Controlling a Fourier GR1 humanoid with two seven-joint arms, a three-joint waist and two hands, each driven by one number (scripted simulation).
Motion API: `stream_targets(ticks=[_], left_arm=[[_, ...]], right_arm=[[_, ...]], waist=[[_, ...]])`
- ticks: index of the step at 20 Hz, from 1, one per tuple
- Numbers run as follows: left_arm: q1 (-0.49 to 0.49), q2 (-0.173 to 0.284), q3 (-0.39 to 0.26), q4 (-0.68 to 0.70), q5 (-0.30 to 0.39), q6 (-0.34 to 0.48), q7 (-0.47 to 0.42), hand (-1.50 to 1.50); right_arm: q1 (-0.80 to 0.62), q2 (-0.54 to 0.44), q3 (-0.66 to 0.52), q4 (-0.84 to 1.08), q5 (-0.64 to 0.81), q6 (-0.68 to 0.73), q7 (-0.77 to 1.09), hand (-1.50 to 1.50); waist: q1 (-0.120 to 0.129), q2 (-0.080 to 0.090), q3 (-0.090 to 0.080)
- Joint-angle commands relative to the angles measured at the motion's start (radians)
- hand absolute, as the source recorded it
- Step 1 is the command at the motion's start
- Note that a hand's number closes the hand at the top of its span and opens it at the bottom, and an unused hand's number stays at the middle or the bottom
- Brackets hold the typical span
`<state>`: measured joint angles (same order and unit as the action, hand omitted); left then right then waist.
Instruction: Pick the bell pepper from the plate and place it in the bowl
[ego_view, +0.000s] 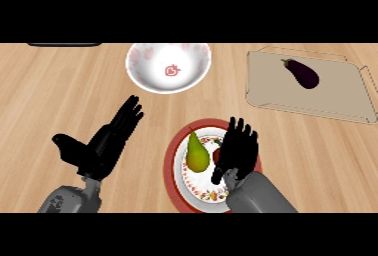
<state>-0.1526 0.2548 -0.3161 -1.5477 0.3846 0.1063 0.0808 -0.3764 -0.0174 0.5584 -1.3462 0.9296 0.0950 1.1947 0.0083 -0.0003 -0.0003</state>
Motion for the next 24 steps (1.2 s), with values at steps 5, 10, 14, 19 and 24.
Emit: stream_targets(ticks=[5,10,14,19,24], left_arm=[[-0.034,-0.03,0.05,0.053,-0.03,-0.014,-0.003,0.0],[-0.017,-0.071,0.029,0.037,-0.073,-0.002,0.01,0.0],[0.002,-0.035,0.082,0.011,-0.026,-0.064,0.043,0.0],[0.001,-0.059,0.066,-0.016,-0.065,-0.056,0.049,0.0],[-0.018,-0.089,0.057,0.047,-0.063,-0.081,0.027,0.0]], right_arm=[[-0.005,0.017,0.01,0.03,0.037,-0.077,0.085,1.5],[0.0,0.017,0.046,0.082,0.074,-0.087,0.041,1.5],[-0.018,0.017,0.003,0.108,0.058,-0.072,-0.006,1.5],[-0.089,0.017,0.062,0.176,0.068,-0.107,0.037,1.5],[-0.188,0.016,0.256,0.161,-0.027,-0.064,0.061,1.5]], waist=[[-0.006,0.0,0.0],[-0.006,0.0,0.0],[-0.003,0.001,0.0],[0.002,0.001,0.0],[0.025,0.004,0.0]])
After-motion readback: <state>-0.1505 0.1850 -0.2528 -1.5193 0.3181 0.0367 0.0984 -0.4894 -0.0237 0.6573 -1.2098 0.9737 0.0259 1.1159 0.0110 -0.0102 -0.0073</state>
